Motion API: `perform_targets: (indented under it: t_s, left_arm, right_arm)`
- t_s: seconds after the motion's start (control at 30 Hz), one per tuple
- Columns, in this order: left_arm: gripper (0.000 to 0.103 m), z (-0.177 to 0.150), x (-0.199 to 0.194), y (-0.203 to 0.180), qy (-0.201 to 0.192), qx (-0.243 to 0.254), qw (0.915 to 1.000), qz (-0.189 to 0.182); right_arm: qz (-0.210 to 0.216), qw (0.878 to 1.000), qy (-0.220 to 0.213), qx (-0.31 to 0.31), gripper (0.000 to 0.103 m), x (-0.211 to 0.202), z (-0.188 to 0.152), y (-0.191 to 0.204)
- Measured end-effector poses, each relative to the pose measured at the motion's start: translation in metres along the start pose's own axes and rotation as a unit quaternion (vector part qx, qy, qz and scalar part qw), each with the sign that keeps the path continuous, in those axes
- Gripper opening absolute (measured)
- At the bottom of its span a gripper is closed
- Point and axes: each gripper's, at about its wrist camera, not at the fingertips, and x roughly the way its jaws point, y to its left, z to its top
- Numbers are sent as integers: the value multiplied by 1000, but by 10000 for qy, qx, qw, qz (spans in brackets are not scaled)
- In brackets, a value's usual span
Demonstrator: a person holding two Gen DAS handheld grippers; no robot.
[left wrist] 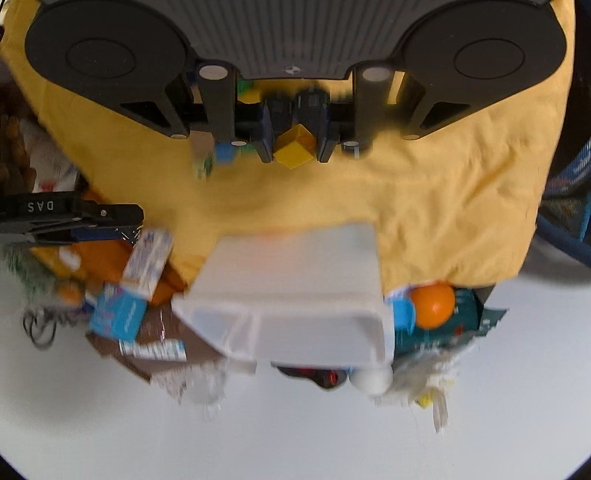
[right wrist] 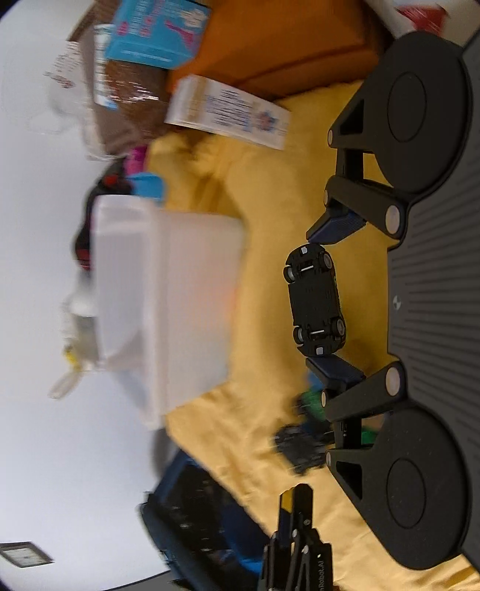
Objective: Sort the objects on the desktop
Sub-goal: 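Carry the car and yellow block into the clear bin and release them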
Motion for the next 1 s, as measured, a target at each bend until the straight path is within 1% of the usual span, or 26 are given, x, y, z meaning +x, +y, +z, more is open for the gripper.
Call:
perform_targets:
  t_s: [0.17,0.27,0.37,0.43,0.53,0.63,0.7,0.87,0.97,1.0]
  left_arm:
    - [28,64,3,7,-131,-22,9999,-60]
    - [28,104,9,9,-88,65,9999,-96]
    - [28,142,16,9,-60,202,9998,-38]
    - [28,165,23,11,2,121,9999,-38]
    - [28,193,37,14,165,115,9998,-40]
    - [28,213,52,16,349,49,9993,-80]
    - [28,219,62,17,460,30,9989,-87]
    - [28,226,87,20,713,57,9974,27]
    - [29,226,96,22,798,53,9968,85]
    - [36,225,99,22,809,57,9966,112]
  right_arm:
    - [-18,9993,-365,-32,68,-15,54,0]
    - [-35,9989,-459,-50,68,-14,92,-1]
    - [-65,9991,-405,56,68,-8,131,-7]
    - [-94,9992,-387,-24,68,-3,152,-8]
    - [-142,9996,-244,-57,68,9,177,-7]
    - [-153,9999,60,9,68,25,196,-7]
    - [-169,9996,242,25,68,37,204,-7]
    - [-273,9983,517,83,68,58,208,-10]
    - [-329,9974,629,132,69,69,208,-14]
    - [-329,9971,662,169,69,72,208,-16]
